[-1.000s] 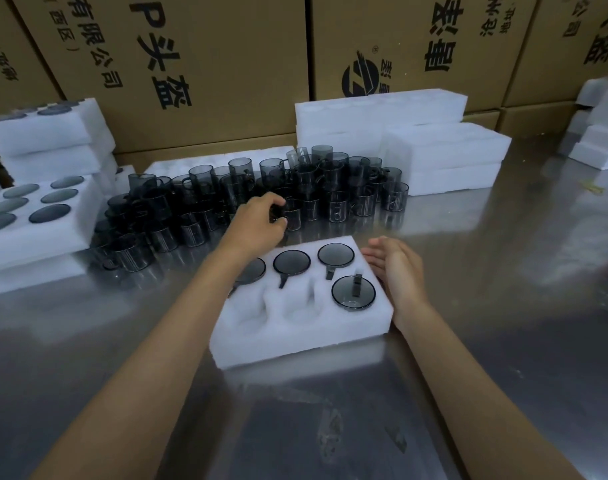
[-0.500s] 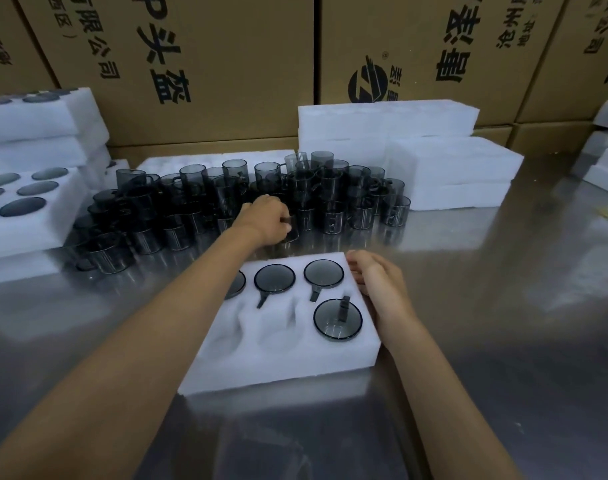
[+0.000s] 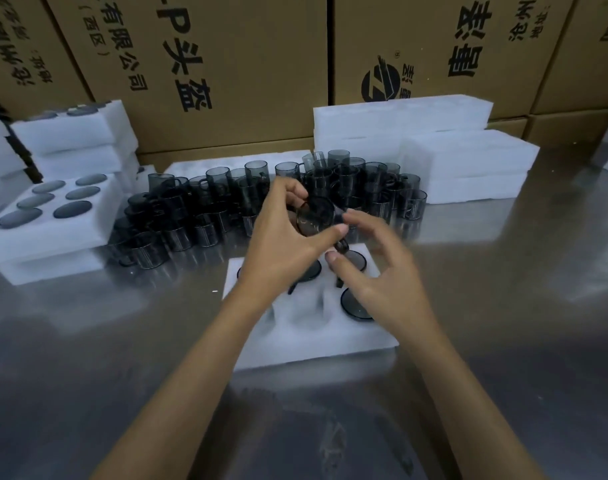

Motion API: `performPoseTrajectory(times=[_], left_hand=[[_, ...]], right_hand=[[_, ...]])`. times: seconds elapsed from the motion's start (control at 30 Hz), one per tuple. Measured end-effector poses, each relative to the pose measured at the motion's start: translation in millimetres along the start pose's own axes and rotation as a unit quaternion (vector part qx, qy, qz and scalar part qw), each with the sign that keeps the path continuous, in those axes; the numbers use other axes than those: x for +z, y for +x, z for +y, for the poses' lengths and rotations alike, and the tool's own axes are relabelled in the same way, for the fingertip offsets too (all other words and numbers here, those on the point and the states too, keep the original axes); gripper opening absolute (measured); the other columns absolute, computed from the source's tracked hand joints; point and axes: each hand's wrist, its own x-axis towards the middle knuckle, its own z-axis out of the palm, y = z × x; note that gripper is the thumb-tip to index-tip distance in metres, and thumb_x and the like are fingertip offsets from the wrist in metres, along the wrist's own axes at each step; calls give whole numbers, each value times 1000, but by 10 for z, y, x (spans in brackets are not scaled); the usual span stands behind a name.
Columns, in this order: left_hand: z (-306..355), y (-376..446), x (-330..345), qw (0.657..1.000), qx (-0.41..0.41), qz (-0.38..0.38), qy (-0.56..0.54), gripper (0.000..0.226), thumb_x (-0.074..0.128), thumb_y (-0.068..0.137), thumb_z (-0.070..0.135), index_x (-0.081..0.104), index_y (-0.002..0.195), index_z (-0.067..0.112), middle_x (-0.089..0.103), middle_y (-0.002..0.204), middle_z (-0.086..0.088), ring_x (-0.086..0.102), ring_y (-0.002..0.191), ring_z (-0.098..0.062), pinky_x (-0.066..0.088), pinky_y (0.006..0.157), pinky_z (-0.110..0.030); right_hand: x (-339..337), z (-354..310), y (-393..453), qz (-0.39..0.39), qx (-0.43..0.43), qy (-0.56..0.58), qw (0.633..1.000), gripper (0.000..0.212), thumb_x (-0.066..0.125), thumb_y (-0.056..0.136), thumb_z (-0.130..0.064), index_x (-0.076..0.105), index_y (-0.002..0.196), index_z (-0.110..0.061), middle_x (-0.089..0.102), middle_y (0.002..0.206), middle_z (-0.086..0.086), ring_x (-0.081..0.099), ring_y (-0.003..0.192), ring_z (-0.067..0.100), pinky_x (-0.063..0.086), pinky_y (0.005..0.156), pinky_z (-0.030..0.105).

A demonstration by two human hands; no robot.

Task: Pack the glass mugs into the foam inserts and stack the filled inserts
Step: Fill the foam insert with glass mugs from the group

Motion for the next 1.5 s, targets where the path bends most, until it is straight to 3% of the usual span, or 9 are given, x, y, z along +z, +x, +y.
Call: performPoseTrajectory(times=[0.2,0.43,0.53,0.67,0.9,1.07,1.23,1.37,1.5], left_hand=[[25,-285,-40,997,62,36,-11,52,84,77,34,59,122,24,48,115,9,54,104,6,51,88,-16],[-98,-461,-221,994,99,-45,-5,56,76,83,1,51,124,29,51,126,6,60,103,-4,51,84,-9],[-135,-490,-326,996,69,-62,-17,59,83,79,11,47,114,43,61,116,16,63,98,-5,55,81,-15],[-160,-486,-488,992,46,-101,56,76,89,65,40,50,130,51,58,113,27,57,100,0,46,81,-10],[-187,-502,-536,980,-12,-163,110,61,81,45,73,58,91,40,64,92,21,57,92,1,45,71,-15],[-205,-545,-413,960,-5,-192,201,65,75,46,78,44,85,36,56,88,18,51,89,-3,46,71,-29],[-247,-548,-398,965,-4,-195,175,65,80,50,74,46,89,34,55,91,18,49,94,-5,41,72,-24],[-298,-544,-379,967,-27,-204,149,65,81,48,72,45,89,36,54,96,16,46,96,1,33,67,-16],[-334,-518,-419,967,-52,-226,103,62,80,49,71,55,93,36,57,99,13,48,96,2,36,72,-10]], right_hand=[[13,-31,-9,15,-72,3,997,15,65,94,-7,60,101,-19,63,132,-12,62,114,2,52,90,24],[17,-100,11,10,-17,144,989,28,54,94,13,57,95,-15,67,115,2,64,114,8,49,93,18],[28,-134,5,-4,-6,160,987,20,58,92,12,60,104,-5,67,113,10,66,107,11,50,90,18],[-4,-131,16,-34,34,187,981,19,67,89,5,63,106,-1,73,105,9,71,94,13,55,83,21],[35,-59,3,-94,86,103,986,13,71,89,-5,73,93,-17,78,91,-4,72,90,8,56,84,21],[70,-31,-27,-100,83,4,992,12,70,92,-13,79,91,-22,76,89,-13,69,88,1,51,82,14],[53,-41,-25,-105,90,-11,990,20,64,97,-22,79,93,-11,75,88,9,66,79,19,44,67,16],[38,-58,-29,-125,95,-20,987,11,70,93,-22,78,99,-23,73,93,-23,64,92,-9,43,78,4],[-11,41,-16,-116,65,-161,978,16,69,88,-40,75,103,-38,65,106,-29,47,124,2,33,111,35]])
